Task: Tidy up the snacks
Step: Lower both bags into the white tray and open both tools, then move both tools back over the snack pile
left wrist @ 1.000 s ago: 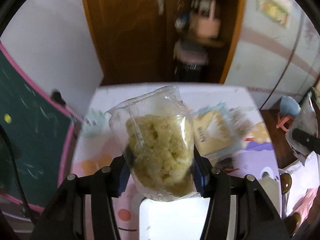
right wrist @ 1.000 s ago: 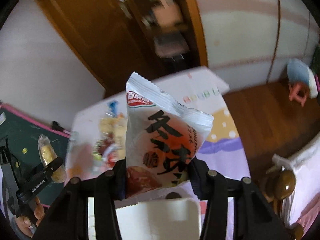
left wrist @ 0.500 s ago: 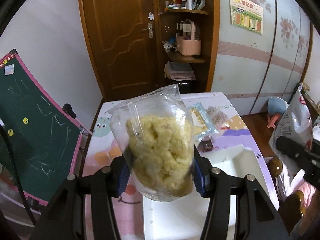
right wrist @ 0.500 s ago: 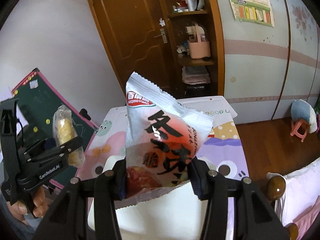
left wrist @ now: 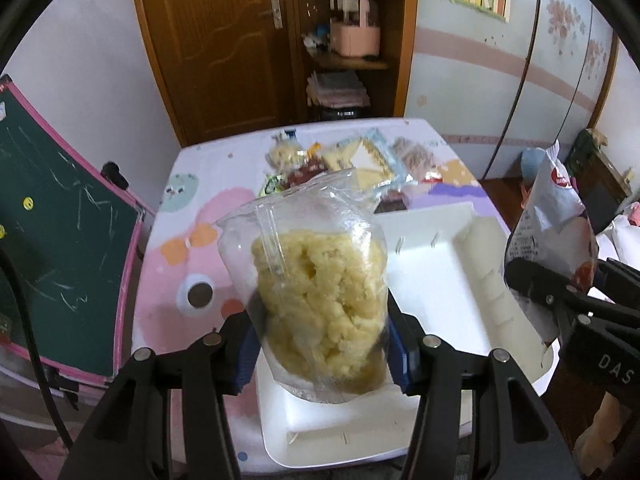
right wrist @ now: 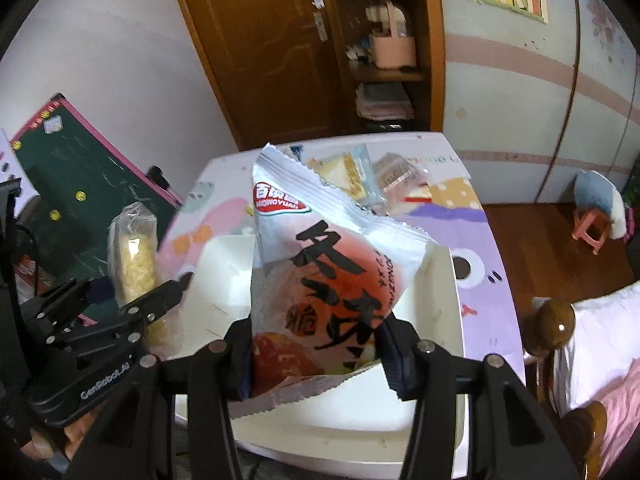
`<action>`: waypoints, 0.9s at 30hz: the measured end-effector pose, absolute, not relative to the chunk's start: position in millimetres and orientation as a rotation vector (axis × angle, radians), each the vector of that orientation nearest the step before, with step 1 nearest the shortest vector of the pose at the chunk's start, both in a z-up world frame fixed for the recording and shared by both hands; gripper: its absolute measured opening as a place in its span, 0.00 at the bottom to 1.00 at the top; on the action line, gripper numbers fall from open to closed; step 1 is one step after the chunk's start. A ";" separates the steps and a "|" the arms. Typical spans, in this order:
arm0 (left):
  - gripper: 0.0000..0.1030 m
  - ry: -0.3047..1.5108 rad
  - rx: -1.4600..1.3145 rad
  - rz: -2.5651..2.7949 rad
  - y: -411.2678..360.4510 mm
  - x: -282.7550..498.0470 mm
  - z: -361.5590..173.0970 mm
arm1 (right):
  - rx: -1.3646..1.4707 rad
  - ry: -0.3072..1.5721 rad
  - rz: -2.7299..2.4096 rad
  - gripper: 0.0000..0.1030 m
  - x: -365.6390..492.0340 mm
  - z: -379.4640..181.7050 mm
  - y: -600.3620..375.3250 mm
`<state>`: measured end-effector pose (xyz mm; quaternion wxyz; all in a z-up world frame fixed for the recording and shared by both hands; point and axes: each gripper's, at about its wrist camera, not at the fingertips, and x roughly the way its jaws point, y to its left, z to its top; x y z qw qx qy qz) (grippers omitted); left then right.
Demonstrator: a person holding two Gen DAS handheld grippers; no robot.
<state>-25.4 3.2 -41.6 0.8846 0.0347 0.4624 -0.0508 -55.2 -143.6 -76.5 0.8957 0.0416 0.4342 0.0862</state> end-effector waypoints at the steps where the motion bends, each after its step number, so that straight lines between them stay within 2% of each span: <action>1: 0.50 0.967 0.070 -0.105 2.6 -28.4 -45.6 | 0.083 0.907 0.171 0.49 -55.2 -78.3 -143.4; 5: 0.52 0.987 0.063 -0.093 3.8 -28.9 -52.1 | 0.105 0.922 0.150 0.51 -58.1 -83.2 -146.7; 6: 0.65 0.991 0.061 -0.090 4.5 -28.7 -53.3 | 0.118 0.931 0.148 0.52 -56.5 -84.0 -148.4; 7: 0.85 0.992 0.059 -0.088 4.7 -28.8 -53.7 | 0.124 0.937 0.148 0.57 -57.8 -85.7 -148.0; 8: 0.90 0.982 0.049 -0.084 5.5 -29.2 -52.5 | 0.138 0.944 0.146 0.60 -58.0 -87.2 -149.4; 9: 0.92 0.972 0.041 -0.085 6.8 -30.0 -51.5 | 0.146 0.945 0.143 0.63 -58.2 -87.9 -150.3; 27: 0.92 0.942 0.063 -0.086 4.6 -34.6 -45.2 | 0.144 0.949 0.148 0.66 -61.5 -86.8 -147.1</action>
